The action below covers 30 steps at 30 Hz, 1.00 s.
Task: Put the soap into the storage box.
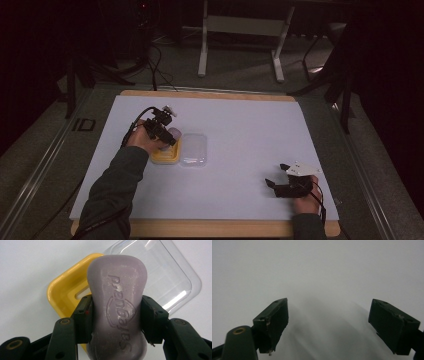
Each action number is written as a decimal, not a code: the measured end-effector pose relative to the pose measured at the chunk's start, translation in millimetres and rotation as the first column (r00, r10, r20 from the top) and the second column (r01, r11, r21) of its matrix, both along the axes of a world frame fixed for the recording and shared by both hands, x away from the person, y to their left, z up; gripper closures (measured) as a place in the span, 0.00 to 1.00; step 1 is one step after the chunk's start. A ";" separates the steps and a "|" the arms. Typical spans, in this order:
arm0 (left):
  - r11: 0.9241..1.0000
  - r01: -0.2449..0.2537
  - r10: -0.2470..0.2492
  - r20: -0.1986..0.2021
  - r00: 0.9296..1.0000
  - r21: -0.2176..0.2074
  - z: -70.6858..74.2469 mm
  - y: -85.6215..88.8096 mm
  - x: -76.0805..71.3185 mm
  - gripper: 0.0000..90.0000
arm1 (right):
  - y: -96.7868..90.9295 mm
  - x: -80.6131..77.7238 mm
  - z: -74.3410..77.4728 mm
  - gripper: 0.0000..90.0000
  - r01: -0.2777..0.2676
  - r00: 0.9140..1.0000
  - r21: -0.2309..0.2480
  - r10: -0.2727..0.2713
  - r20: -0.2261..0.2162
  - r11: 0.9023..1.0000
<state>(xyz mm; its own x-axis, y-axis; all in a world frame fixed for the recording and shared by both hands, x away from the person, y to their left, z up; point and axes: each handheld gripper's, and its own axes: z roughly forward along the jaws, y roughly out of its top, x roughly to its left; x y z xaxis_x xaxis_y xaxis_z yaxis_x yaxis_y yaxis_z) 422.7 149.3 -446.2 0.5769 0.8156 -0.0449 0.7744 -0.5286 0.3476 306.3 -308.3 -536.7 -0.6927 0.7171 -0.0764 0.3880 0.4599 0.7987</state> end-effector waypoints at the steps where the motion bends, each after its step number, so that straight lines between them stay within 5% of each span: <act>1: 1.000 -0.002 0.002 0.001 1.000 -0.002 -0.7 0.2 0.2 0.55 | 0.0 0.0 0.0 0.18 0.000 1.000 0.000 0.000 -0.001 1.000; 30: 0.999 -0.048 0.049 -0.046 0.998 0.026 -22.1 9.1 2.9 0.55 | 0.2 -0.1 -0.1 0.18 0.000 1.000 -0.002 0.000 0.002 1.000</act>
